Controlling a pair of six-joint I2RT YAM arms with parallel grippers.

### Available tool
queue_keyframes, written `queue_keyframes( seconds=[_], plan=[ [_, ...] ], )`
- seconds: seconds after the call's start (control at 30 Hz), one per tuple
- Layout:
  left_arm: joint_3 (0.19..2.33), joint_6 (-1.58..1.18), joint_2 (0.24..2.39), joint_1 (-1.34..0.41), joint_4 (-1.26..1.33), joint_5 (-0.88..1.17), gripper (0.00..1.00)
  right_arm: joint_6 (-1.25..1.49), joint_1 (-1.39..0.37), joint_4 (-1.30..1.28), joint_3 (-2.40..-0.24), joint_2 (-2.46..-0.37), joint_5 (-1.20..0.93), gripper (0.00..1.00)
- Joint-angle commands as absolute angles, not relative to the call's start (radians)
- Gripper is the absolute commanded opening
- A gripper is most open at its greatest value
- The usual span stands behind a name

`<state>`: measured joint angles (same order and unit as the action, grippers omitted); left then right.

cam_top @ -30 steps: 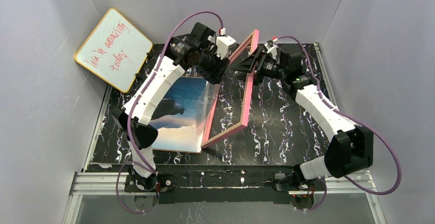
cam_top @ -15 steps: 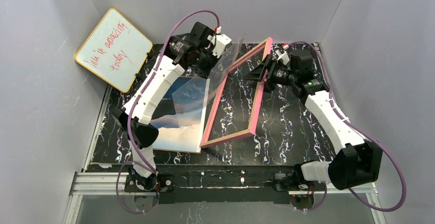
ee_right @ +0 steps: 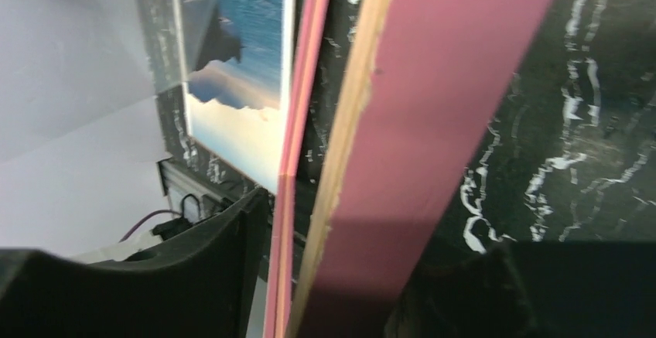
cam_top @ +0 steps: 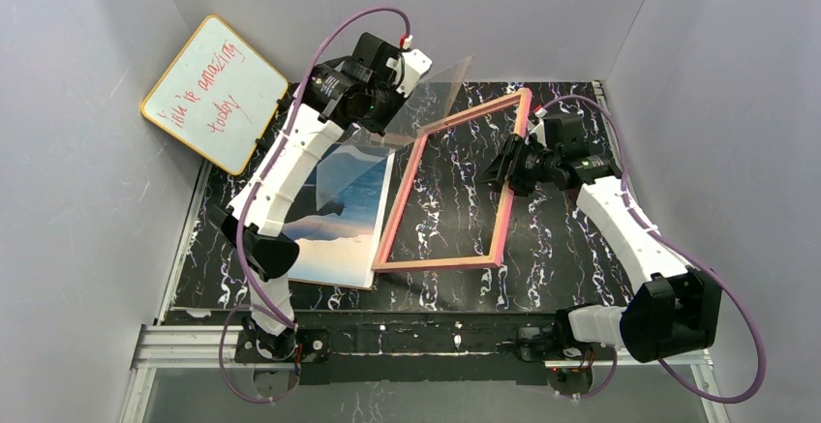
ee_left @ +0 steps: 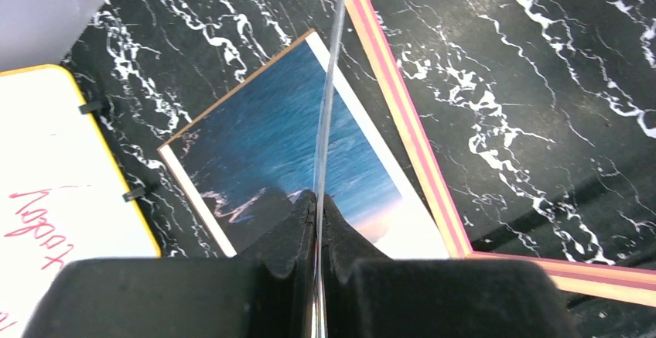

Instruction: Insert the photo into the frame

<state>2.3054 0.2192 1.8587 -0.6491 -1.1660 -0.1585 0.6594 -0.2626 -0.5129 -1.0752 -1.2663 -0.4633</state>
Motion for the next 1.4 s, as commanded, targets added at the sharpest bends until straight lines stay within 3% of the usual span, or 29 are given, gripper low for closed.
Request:
queue_keyframes(
  seconds=[0.0,0.2,0.4,0.57,0.87,1.0,1.07,1.23,1.37],
  plan=[
    [2.352,0.273,1.805,-0.648,-1.099,-0.222,0.00,0.548,-0.264,-0.590,-1.058,-1.264,-0.331,0.52],
    [2.341,0.296,1.774,-0.649,-1.035,-0.282,0.00,0.472,-0.265,-0.623,-1.026,-1.344,-0.193,0.40],
    [2.316,0.313,1.753,-0.649,-1.019,-0.303,0.00,0.383,-0.264,-0.654,-1.057,-1.479,-0.031,0.35],
    [2.294,0.326,1.730,-0.648,-1.016,-0.314,0.00,0.346,-0.265,-0.686,-1.124,-1.598,0.123,0.31],
    [2.229,0.327,1.692,-0.649,-1.017,-0.315,0.00,0.338,-0.264,-0.648,-1.133,-1.764,0.203,0.33],
    [2.180,0.308,1.678,-0.649,-1.017,-0.300,0.00,0.369,-0.264,-0.629,-1.107,-1.770,0.196,0.44],
    [2.162,0.303,1.678,-0.649,-1.017,-0.296,0.00,0.392,-0.262,-0.628,-1.106,-1.762,0.200,0.65],
    [2.142,0.284,1.696,-0.649,-1.010,-0.295,0.00,0.439,-0.261,-0.658,-1.153,-1.707,0.198,0.89],
    [2.134,0.251,1.714,-0.650,-1.006,-0.294,0.00,0.482,-0.253,-0.707,-1.225,-1.625,0.154,0.94]
  ],
)
